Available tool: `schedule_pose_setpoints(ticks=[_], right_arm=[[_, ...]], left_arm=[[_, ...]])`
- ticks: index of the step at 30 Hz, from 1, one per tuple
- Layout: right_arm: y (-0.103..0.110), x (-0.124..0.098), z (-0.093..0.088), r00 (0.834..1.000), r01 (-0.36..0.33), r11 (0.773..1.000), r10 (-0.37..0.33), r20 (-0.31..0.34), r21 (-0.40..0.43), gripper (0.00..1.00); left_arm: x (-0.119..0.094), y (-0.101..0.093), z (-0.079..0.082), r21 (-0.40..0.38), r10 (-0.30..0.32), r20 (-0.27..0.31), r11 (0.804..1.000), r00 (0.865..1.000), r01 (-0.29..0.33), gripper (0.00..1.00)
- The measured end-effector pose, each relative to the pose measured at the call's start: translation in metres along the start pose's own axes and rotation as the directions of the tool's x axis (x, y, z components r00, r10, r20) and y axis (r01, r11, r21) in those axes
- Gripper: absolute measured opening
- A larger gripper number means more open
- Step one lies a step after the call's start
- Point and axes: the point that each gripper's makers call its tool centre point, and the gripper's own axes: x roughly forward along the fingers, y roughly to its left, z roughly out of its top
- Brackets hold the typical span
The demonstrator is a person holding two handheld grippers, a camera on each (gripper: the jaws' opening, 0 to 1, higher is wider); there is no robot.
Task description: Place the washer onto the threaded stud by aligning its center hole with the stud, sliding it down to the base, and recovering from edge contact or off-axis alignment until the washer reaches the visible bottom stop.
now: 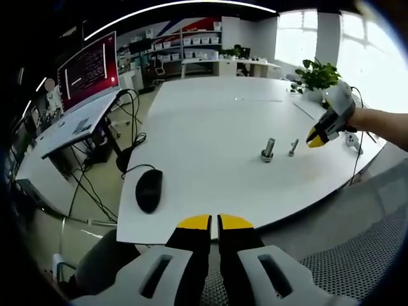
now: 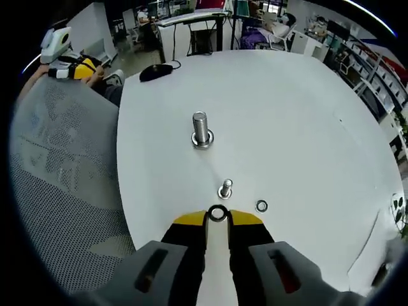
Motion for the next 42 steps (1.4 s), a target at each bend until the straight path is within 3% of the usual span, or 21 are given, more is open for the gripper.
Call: schedule_pose_setpoints(ticks=[22,33,42], right_arm=[[-0.007,0.013,0.019,0.999,0.039,0.998,-0.04,-0.019,-0.058,0.14],[-0.009,0.019,0.021,0.998,0.037,0.997,-0.04,-0.044,-0.072,0.14],[-0.006,0.036,0.012,0.996,0.025,0.996,-0.032,-0.083,-0.084,0.14]], left_arm=[[0.0,0.0,0.0,-0.003,0.0,-0.001,1.0,1.0,0.0,0.01],[0.0,0.0,0.0,-0.003,0.0,-0.001,1.0,1.0,0.0,0.01],[0.0,0.0,0.0,-0.003,0.004,-0.004,1.0,1.0,-0.004,0.01]])
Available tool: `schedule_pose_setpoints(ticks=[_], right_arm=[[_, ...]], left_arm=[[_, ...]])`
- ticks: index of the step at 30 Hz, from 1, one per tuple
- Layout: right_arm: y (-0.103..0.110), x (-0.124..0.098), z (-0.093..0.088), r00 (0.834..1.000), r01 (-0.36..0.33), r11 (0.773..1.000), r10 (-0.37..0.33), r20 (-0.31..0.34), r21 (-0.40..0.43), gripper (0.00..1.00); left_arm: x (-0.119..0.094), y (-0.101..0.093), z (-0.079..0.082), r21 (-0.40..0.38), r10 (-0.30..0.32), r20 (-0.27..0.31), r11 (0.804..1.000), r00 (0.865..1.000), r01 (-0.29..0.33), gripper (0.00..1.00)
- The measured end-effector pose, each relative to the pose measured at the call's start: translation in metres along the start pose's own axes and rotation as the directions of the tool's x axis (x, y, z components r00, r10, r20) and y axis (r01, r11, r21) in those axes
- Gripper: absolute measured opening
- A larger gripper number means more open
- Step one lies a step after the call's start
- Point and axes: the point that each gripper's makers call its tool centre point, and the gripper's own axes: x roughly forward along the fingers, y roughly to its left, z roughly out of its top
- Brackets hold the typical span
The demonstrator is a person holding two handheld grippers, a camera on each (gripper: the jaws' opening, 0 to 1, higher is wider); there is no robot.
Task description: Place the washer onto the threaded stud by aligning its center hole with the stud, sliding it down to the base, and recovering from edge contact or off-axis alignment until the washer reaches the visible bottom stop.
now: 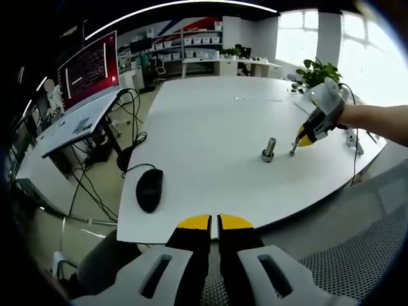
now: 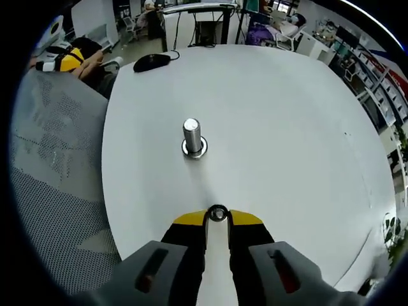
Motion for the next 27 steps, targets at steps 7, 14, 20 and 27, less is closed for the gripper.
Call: schedule_pose_setpoints(ticks=[7,14,20,27], right_arm=[[0.0,0.012,-0.006,1.0,-0.013,1.0,0.013,-0.022,0.003,0.14],[0.001,0.021,-0.009,0.999,-0.027,1.0,0.027,-0.038,0.002,0.14],[0.004,0.025,-0.013,0.998,-0.031,1.0,0.031,-0.057,0.004,0.14],[0.008,0.025,-0.015,0.996,-0.054,0.998,0.055,-0.072,0.009,0.22]], left_arm=[[0.0,0.001,-0.001,0.0,0.002,-0.006,1.0,1.0,-0.002,0.01],[0.001,0.0,-0.001,0.002,0.002,-0.011,1.0,1.0,-0.002,0.01],[0.001,0.001,-0.002,0.001,0.004,-0.013,1.0,1.0,-0.004,0.01],[0.001,0.0,-0.002,0.002,0.004,-0.014,1.0,1.0,-0.004,0.01]])
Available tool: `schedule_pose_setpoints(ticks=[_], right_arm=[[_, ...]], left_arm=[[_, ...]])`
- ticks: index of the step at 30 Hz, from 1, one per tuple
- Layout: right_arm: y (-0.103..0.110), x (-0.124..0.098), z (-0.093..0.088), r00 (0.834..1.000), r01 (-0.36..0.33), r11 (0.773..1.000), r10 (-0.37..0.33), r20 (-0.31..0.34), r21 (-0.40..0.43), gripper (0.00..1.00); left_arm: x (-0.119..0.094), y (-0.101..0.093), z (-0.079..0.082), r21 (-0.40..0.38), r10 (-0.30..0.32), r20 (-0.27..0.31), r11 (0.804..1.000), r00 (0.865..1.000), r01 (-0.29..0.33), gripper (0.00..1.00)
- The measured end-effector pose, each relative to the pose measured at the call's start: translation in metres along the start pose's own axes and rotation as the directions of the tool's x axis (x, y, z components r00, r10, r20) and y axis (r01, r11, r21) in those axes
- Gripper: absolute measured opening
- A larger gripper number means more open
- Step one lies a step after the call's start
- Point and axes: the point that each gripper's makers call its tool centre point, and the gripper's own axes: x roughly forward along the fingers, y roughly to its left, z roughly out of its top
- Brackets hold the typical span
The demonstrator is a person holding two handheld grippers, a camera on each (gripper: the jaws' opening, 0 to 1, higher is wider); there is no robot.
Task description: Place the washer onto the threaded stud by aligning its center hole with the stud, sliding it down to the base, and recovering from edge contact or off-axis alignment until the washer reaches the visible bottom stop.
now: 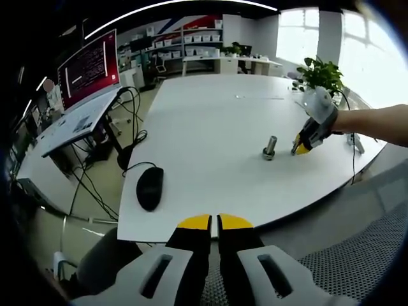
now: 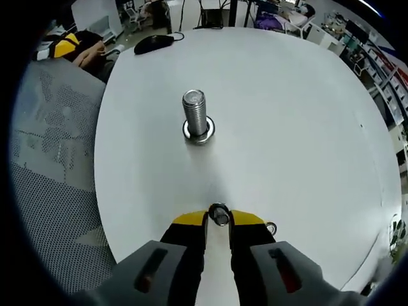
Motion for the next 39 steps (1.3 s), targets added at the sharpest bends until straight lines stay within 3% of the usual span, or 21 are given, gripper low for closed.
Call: schedule_pose_setpoints(ticks=[9,17,24,31,39], right_arm=[[-0.001,-0.003,-0.014,1.0,0.023,1.0,-0.023,-0.014,0.002,0.24],[-0.008,-0.006,-0.036,0.999,0.015,0.998,-0.013,-0.032,0.068,0.24],[-0.031,-0.009,-0.05,0.998,0.051,0.992,-0.048,-0.034,0.119,0.24],[-0.058,-0.003,-0.05,0.995,0.092,0.977,-0.098,0.026,0.194,0.23],[-0.06,0.001,-0.037,0.995,0.048,0.976,-0.065,0.075,0.212,0.22]], left_arm=[[0.0,0.0,0.001,-0.003,0.001,0.007,1.0,1.0,-0.001,0.01],[0.0,0.0,0.001,-0.002,0.0,0.006,1.0,1.0,0.0,0.01],[0.0,0.001,0.001,-0.003,0.002,0.007,1.0,1.0,-0.002,0.01],[0.0,0.001,0.002,-0.01,0.004,0.012,1.0,1.0,-0.004,0.01],[0.0,0.002,0.001,-0.013,0.006,0.011,1.0,1.0,-0.006,0.01]])
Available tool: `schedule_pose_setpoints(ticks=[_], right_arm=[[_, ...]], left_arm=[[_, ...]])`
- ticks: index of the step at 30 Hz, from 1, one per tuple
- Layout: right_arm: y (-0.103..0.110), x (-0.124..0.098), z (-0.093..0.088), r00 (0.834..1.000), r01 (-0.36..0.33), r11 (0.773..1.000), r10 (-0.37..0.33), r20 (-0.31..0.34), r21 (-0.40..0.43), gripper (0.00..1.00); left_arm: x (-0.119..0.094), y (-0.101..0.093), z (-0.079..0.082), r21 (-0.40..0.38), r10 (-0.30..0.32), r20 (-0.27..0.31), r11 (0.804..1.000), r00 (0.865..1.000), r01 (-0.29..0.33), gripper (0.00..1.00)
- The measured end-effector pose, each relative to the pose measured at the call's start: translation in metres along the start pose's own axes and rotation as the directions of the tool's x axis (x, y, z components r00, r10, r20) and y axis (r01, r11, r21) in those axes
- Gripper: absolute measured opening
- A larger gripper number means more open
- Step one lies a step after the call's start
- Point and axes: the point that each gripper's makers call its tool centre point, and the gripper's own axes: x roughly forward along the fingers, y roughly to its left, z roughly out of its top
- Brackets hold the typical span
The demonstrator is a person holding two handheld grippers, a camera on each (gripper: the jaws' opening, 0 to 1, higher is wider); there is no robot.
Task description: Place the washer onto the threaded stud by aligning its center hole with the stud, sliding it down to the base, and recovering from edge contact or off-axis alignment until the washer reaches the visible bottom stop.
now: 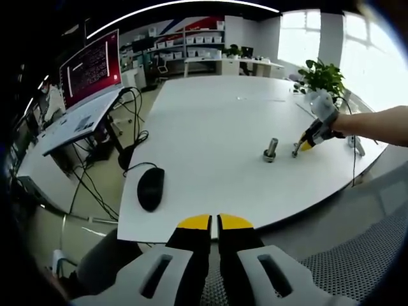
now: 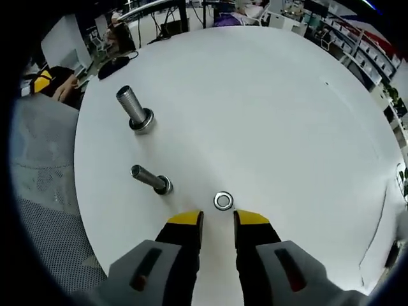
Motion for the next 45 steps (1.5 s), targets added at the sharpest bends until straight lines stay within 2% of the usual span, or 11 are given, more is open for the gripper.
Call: schedule_pose_setpoints(ticks=[5,15,22,25,36,41,43,45], right_arm=[[-0.005,0.002,0.005,1.0,-0.002,1.0,0.002,-0.006,0.02,0.22],[0.0,0.002,0.007,1.0,0.007,1.0,-0.007,0.0,0.02,0.21],[0.004,0.002,0.009,1.0,0.025,1.0,-0.025,0.008,0.016,0.15],[0.006,0.002,0.01,0.999,0.04,0.998,-0.04,0.006,-0.038,0.15],[0.036,-0.005,-0.003,0.999,0.0,0.985,-0.008,-0.044,-0.174,0.14],[0.047,-0.008,-0.011,0.996,-0.043,0.976,0.025,-0.087,-0.214,0.14],[0.057,-0.011,-0.017,0.99,-0.088,0.969,0.06,-0.127,-0.229,0.14],[0.063,-0.012,-0.022,0.985,-0.108,0.957,0.066,-0.16,-0.271,0.14]], left_arm=[[0.0,0.0,0.0,0.0,-0.001,-0.003,1.0,1.0,0.001,0.01],[0.0,-0.001,-0.001,0.003,-0.004,-0.007,1.0,1.0,0.004,0.01],[0.0,-0.001,-0.001,0.004,-0.005,-0.007,1.0,1.0,0.005,0.01],[0.001,-0.001,-0.001,0.005,-0.005,-0.008,1.0,1.0,0.005,0.01],[0.0,-0.001,0.0,0.007,-0.008,-0.003,1.0,1.0,0.008,0.01],[0.0,-0.001,0.0,0.006,-0.007,0.002,1.0,1.0,0.007,0.01],[0.0,-0.001,0.0,0.005,-0.007,0.004,1.0,1.0,0.007,0.01],[0.0,-0.001,0.001,0.004,-0.007,0.006,1.0,1.0,0.007,0.01]])
